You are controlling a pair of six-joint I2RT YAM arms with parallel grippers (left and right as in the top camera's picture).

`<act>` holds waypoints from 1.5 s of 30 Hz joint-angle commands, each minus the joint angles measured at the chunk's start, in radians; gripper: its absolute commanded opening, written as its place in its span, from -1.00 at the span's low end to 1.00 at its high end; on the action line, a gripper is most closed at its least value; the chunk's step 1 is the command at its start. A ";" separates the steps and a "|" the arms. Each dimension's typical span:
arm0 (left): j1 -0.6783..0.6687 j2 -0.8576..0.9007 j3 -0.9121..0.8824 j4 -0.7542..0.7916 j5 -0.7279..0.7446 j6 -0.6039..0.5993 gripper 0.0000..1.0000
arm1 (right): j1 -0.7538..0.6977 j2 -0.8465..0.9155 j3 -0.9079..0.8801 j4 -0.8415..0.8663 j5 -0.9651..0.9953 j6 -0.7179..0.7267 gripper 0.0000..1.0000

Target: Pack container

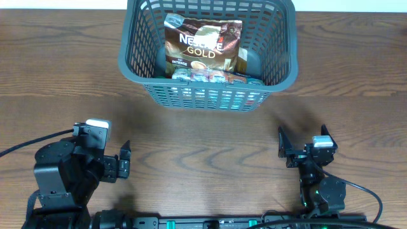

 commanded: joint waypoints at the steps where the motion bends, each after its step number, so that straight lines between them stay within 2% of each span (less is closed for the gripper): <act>1: 0.001 -0.003 0.002 -0.002 0.006 -0.006 0.97 | 0.008 -0.008 -0.005 -0.002 -0.018 -0.015 0.98; 31: 0.001 -0.014 0.002 -0.019 -0.011 0.007 0.97 | 0.008 -0.008 -0.005 -0.002 -0.018 -0.016 0.98; 34: -0.002 -0.089 -0.003 -0.039 -0.003 0.005 0.97 | 0.008 -0.008 -0.005 -0.002 -0.018 -0.016 0.98; 37: -0.002 -0.212 -0.033 -0.039 0.066 0.006 0.97 | 0.008 -0.008 -0.005 -0.002 -0.018 -0.016 0.99; 41: -0.002 -0.417 -0.151 -0.029 0.089 0.002 0.97 | 0.008 -0.008 -0.005 -0.002 -0.018 -0.016 0.99; 45: -0.002 -0.580 -0.332 0.124 0.097 0.002 0.97 | 0.008 -0.008 -0.005 -0.002 -0.018 -0.016 0.98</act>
